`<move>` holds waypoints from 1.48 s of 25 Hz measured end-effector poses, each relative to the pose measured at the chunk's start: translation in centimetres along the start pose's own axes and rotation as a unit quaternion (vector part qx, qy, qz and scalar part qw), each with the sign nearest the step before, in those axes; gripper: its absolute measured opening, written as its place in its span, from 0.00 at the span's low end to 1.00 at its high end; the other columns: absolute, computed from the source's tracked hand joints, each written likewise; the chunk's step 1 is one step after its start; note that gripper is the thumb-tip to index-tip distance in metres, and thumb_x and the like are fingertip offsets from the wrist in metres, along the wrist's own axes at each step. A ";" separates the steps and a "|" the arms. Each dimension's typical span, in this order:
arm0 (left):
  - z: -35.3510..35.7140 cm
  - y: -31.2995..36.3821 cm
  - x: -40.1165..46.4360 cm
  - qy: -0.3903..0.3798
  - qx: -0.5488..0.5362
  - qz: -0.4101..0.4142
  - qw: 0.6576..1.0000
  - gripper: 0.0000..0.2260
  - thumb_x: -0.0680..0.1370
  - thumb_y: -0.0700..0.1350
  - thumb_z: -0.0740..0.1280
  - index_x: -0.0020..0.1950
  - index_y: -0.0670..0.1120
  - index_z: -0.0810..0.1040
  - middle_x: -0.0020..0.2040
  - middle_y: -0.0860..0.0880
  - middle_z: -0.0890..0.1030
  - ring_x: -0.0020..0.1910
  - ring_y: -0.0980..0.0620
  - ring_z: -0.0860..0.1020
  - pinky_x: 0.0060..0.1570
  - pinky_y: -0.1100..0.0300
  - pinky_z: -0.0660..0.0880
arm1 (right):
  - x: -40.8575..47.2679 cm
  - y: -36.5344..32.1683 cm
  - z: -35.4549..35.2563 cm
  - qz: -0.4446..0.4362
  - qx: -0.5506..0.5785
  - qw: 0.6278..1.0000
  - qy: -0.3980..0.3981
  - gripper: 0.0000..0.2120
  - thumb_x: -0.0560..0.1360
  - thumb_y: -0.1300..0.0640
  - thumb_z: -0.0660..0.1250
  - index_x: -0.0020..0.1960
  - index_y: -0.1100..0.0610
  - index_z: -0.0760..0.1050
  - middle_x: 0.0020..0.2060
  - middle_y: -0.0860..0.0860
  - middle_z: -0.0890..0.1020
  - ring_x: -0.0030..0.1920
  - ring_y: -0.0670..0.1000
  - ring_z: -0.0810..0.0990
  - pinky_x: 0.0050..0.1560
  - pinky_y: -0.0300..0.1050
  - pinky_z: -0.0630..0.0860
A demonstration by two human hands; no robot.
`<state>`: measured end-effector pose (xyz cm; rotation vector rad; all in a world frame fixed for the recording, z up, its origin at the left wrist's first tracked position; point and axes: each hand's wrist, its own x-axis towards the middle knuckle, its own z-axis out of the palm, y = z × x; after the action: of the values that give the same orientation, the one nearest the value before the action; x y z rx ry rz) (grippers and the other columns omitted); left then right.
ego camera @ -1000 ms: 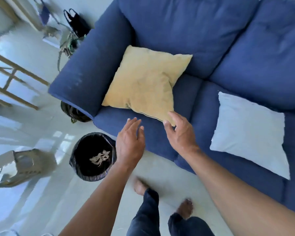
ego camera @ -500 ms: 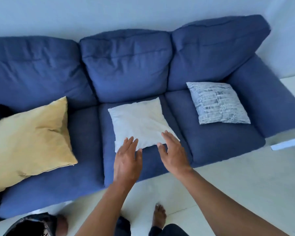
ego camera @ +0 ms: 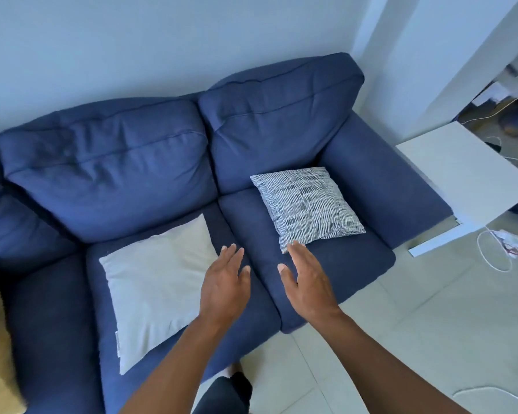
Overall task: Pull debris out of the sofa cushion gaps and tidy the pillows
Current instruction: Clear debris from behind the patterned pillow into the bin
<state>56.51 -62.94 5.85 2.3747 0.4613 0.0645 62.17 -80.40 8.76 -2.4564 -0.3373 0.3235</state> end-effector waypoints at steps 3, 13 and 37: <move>0.8 1.9 5.0 -0.022 0.001 0.001 1.000 0.20 0.82 0.43 0.65 0.74 0.42 0.73 0.77 0.44 0.70 0.78 0.46 0.64 0.74 0.50 0.66 | 5.0 0.3 -3.0 -0.001 -0.012 1.000 0.009 0.25 0.83 0.52 0.62 0.79 0.57 0.64 0.79 0.52 0.65 0.80 0.50 0.59 0.78 0.43 0.57; 3.2 7.0 18.3 -0.004 0.000 -0.062 0.998 0.21 0.83 0.48 0.63 0.76 0.47 0.70 0.79 0.50 0.66 0.77 0.52 0.66 0.72 0.56 0.67 | 19.4 6.5 -8.9 -0.023 -0.022 0.999 -0.040 0.26 0.84 0.49 0.61 0.79 0.56 0.64 0.79 0.52 0.65 0.80 0.51 0.61 0.79 0.50 0.61; 30.1 1.3 36.2 -0.042 -0.180 -0.433 0.882 0.36 0.73 0.70 0.65 0.76 0.53 0.67 0.70 0.47 0.76 0.68 0.42 0.75 0.69 0.45 0.72 | 53.1 31.3 -0.1 0.301 0.083 0.942 -0.126 0.51 0.67 0.27 0.70 0.81 0.50 0.59 0.77 0.52 0.68 0.76 0.58 0.67 0.76 0.53 0.65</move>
<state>95.89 -70.60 -18.79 1.6246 1.2978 -0.3337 116.96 -87.73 -18.44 -2.2972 0.3428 0.8904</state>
